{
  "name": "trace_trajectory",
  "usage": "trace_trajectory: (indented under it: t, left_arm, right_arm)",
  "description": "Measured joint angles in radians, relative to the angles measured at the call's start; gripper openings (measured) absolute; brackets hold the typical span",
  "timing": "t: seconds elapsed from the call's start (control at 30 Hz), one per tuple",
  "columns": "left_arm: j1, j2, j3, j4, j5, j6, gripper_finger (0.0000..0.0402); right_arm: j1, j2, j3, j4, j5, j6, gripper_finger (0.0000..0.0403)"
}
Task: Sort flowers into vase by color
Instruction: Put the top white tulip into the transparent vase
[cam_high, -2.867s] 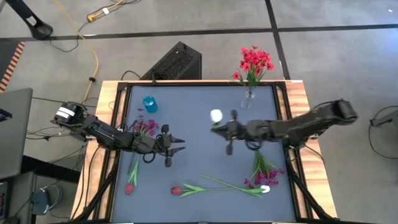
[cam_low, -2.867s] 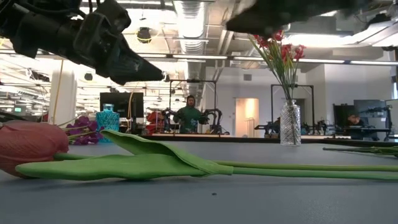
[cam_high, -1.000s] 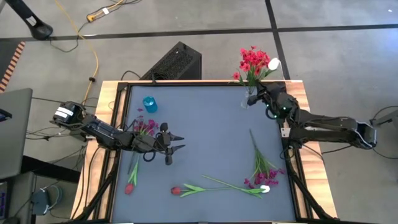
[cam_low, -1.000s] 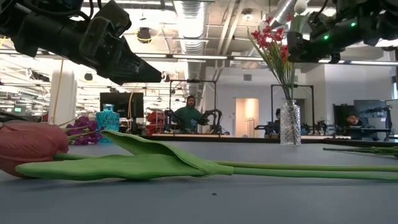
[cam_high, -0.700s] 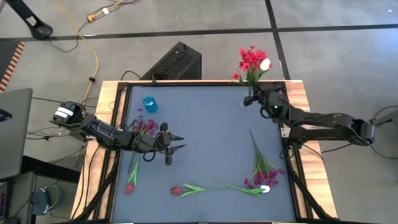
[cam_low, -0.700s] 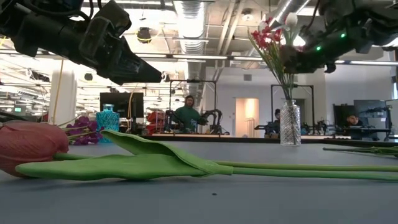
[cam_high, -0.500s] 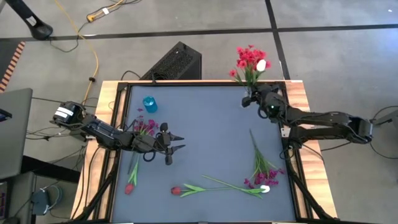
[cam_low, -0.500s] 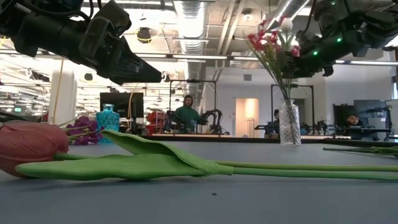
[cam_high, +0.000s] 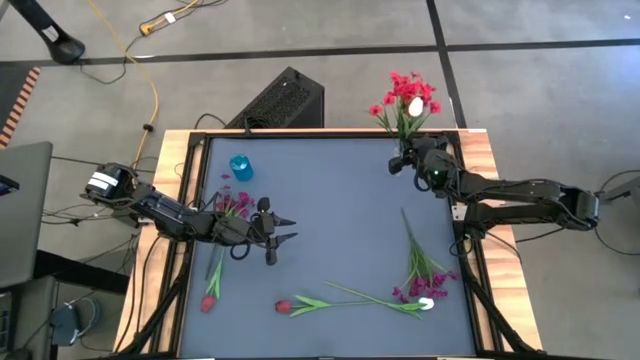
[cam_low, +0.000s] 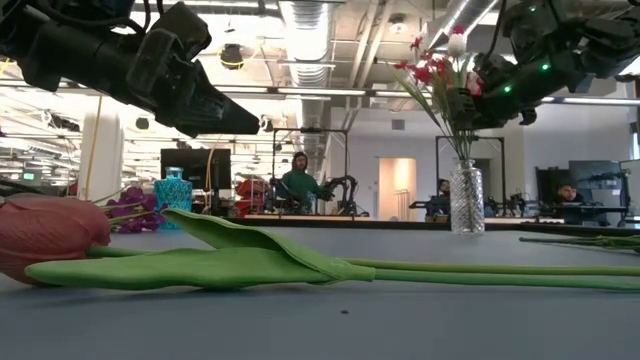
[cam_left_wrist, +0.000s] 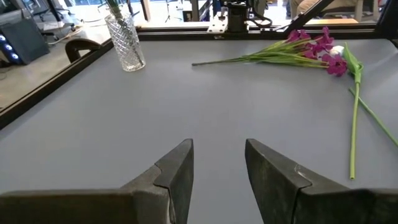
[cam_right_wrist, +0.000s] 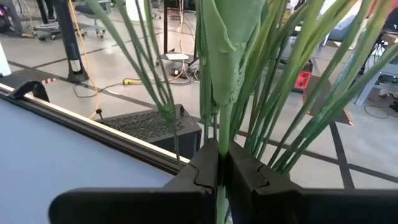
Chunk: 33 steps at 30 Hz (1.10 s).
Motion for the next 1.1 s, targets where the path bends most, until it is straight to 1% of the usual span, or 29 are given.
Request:
trace_trajectory:
  t: [0.17,0.3,0.4,0.63,0.73,0.87,1.1]
  left_arm:
    - [0.0,0.0,0.0,-0.006,0.0,0.0,0.0135]
    - [0.0,0.0,0.0,-0.005,0.0,0.0,0.0135]
    - [0.0,0.0,0.0,-0.005,0.0,0.0,0.0135]
    - [0.0,0.0,0.0,-0.005,0.0,0.0,0.0135]
    - [0.0,0.0,0.0,-0.004,0.0,0.0,0.0135]
    - [0.0,0.0,0.0,-0.004,0.0,0.0,0.0135]
    - [0.001,0.0,0.0,-0.004,0.0,0.0,0.0135]
  right_arm:
    - [0.0,0.0,0.001,-0.037,0.001,-0.024,0.0053]
    - [0.0,0.0,0.001,-0.072,0.001,-0.024,0.0078]
    - [0.0,0.0,0.001,-0.099,0.001,-0.025,0.011]
    - [0.0,0.0,0.001,-0.145,-0.001,-0.042,0.0208]
    - [0.0,0.0,0.009,-0.179,-0.003,-0.051,0.024]
    - [0.003,-0.011,0.059,-0.312,-0.031,-0.044,0.0259]
    - [0.051,-0.064,0.165,-0.66,-0.033,0.054,0.026]
